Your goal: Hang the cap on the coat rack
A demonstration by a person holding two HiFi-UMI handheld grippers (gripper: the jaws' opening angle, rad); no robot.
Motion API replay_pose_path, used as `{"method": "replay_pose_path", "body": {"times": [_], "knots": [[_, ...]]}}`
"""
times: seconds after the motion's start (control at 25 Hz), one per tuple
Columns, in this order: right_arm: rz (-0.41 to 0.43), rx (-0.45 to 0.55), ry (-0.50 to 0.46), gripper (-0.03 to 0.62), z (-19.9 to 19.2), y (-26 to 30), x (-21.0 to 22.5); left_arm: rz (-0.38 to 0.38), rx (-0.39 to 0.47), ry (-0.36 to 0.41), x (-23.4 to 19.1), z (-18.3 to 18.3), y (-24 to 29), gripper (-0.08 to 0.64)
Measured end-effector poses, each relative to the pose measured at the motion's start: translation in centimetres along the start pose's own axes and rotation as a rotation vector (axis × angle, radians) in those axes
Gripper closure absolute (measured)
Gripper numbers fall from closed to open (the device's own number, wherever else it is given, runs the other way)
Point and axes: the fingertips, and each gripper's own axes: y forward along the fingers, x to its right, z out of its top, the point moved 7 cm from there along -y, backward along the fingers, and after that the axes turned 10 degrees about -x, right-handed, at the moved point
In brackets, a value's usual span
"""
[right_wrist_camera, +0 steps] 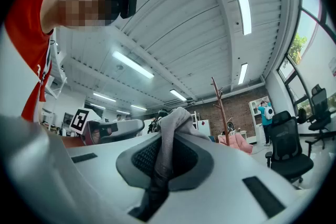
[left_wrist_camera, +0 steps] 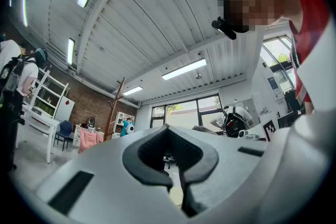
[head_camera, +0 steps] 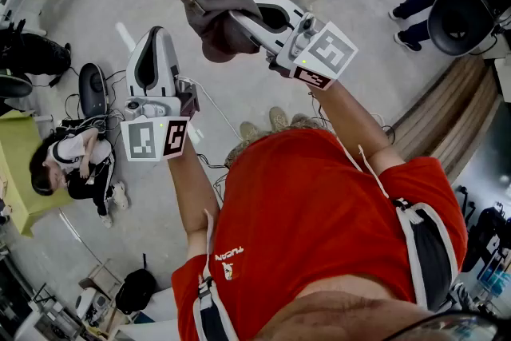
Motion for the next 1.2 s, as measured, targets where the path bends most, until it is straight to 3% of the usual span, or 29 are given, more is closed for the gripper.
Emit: {"method": "replay_pose_path", "body": {"times": [0.28, 0.68, 0.96, 1.2], "knots": [[0.031, 0.001, -0.020, 0.563, 0.3, 1.1, -1.0, 0.004, 0.013, -0.008, -1.1, -0.1, -0.7, 0.552], [-0.011, -0.018, 0.041, 0.563, 0.1, 3.6, -0.2, 0.013, 0.052, -0.062, -6.1, -0.5, -2.8, 0.552], [-0.021, -0.002, 0.018, 0.562, 0.7, 6.9, 5.4, 0.009, 0.038, -0.031, -9.8, -0.6, 1.7, 0.552], [-0.003, 0.018, -0.021, 0.562, -0.1, 11.6, 14.5, 0.033, 0.036, -0.011, -14.6, -1.8, 9.8, 0.552]]}}
